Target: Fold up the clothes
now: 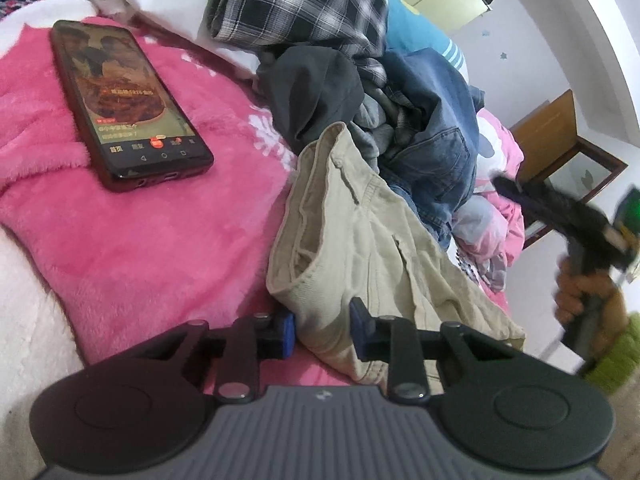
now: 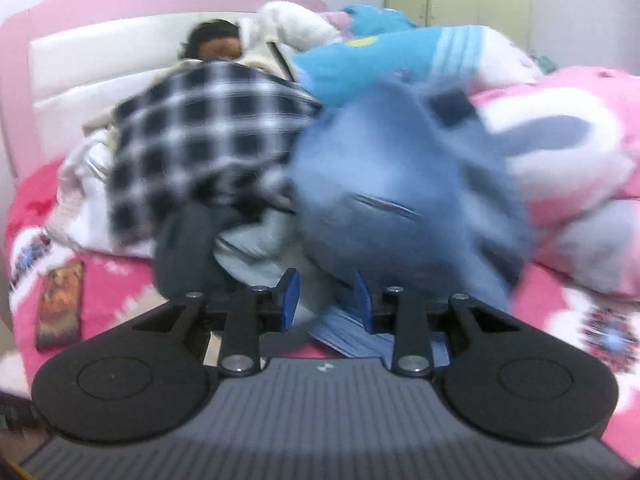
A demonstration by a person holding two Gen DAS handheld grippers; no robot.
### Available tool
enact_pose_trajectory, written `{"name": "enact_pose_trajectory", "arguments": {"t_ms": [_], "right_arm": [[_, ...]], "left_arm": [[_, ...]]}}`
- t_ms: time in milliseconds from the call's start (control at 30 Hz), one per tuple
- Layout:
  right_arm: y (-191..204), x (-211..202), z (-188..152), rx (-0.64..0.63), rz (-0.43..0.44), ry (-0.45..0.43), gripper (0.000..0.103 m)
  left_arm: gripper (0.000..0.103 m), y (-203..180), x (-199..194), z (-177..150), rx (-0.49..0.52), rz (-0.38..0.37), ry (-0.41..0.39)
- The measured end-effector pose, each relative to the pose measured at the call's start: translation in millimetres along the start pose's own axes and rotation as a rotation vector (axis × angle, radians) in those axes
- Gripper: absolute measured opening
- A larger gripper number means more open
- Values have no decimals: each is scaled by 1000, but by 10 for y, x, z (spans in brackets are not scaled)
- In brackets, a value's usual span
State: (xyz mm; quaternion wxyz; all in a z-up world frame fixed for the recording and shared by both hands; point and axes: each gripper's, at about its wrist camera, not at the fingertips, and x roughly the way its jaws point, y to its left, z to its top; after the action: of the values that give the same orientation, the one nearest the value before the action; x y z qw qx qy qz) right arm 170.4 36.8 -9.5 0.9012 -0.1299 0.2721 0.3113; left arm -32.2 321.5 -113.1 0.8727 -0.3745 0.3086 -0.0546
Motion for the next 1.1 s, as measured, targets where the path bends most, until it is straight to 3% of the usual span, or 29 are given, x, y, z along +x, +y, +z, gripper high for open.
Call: {"name": "enact_pose_trajectory", "arguments": {"t_ms": [67, 133, 233, 367, 500, 667, 733, 833, 1000, 1100], "right_arm": [[-199, -236, -44, 41, -39, -10, 30], [-227, -229, -240, -7, -46, 78, 30], [-268, -163, -335, -50, -21, 114, 30], [-324, -74, -453, -106, 14, 159, 32], [-380, 15, -571, -163, 50, 204, 34], [-442, 140, -718, -177, 100, 273, 31], [-419, 130, -763, -167, 106, 279, 11], [-281, 40, -854, -236, 67, 244, 3], [-344, -40, -733, -244, 7, 175, 2], [-454, 52, -610, -239, -1, 173, 1]], "left_arm": [[29, -12, 0, 1, 13, 5, 3], [33, 2, -20, 17, 19, -7, 15], [37, 10, -154, 27, 36, 2, 16], [38, -91, -441, 2, 145, 77, -50], [38, -280, -569, 102, 233, 64, -112], [38, -774, -120, 340, 364, -12, -93], [38, -957, 136, 430, 398, -19, -73], [38, -1135, 519, 515, 450, 34, -44], [34, -1064, 1005, 590, 452, 203, 49], [26, -995, 1027, 572, 452, 218, 44]]}}
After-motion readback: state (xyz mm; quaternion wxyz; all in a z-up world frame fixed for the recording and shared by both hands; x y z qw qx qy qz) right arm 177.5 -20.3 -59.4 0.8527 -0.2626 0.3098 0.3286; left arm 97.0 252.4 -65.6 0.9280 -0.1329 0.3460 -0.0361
